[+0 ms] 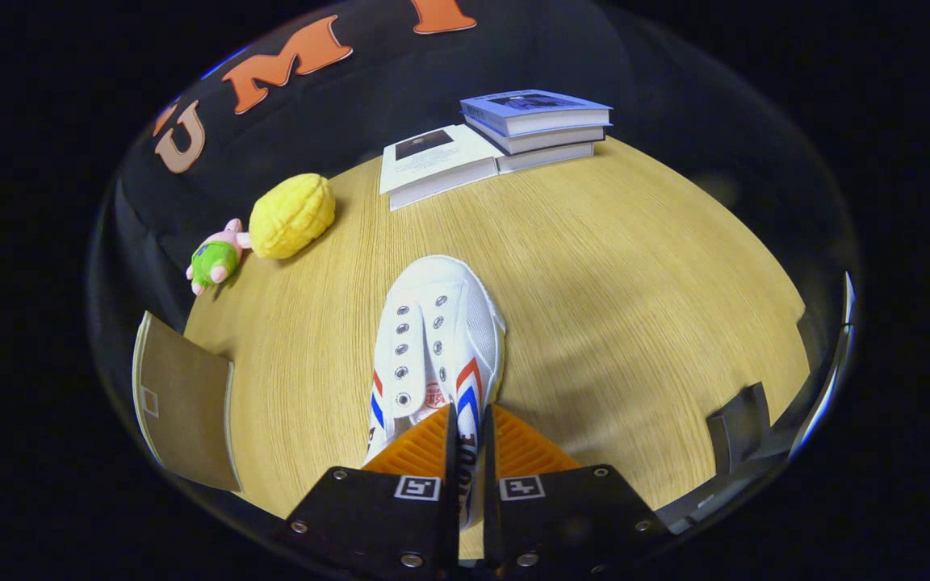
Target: Open the storage box then place both shoes into the box .Put the left shoe in first, then the right shoe, with the right side of both shoes facing outward in a uniform manner.
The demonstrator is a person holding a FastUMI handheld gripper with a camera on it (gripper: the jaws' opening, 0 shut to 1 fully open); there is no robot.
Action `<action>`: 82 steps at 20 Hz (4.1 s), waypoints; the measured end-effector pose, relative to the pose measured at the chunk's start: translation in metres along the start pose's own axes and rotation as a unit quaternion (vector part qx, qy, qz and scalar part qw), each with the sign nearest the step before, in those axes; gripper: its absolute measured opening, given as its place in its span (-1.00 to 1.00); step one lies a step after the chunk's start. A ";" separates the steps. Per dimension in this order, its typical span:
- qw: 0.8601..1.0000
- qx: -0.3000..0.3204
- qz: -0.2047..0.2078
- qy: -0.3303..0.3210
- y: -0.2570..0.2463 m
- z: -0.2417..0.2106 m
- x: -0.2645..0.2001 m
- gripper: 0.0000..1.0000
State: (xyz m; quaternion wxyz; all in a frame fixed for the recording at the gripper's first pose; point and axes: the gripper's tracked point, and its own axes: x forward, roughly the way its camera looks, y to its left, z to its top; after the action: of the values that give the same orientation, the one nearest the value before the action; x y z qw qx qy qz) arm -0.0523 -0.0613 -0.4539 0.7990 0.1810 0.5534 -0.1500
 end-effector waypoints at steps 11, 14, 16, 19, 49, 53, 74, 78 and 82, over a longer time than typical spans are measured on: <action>0.993 -0.037 0.090 -0.060 0.118 0.041 -0.073 -0.83; 0.989 -0.058 0.114 -0.070 0.160 0.045 -0.095 -0.83; 0.986 -0.070 0.133 -0.073 0.189 0.043 -0.108 -0.83; 0.980 -0.089 0.164 -0.069 0.232 0.033 -0.122 -0.83; 0.948 -0.158 0.267 -0.070 0.412 -0.024 -0.143 -0.20; 0.936 -0.183 0.271 -0.131 0.388 -0.005 -0.176 0.08; 0.865 -0.212 0.143 -0.432 0.103 0.129 -0.242 0.73; 0.852 -0.199 0.133 -0.466 0.078 0.133 -0.258 0.77; 0.836 -0.208 0.119 -0.494 0.066 0.132 -0.277 0.91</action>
State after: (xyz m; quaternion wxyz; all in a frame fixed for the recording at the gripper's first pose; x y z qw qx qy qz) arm -0.0089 -0.0512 -0.1431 0.9967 -0.0226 0.0773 -0.0047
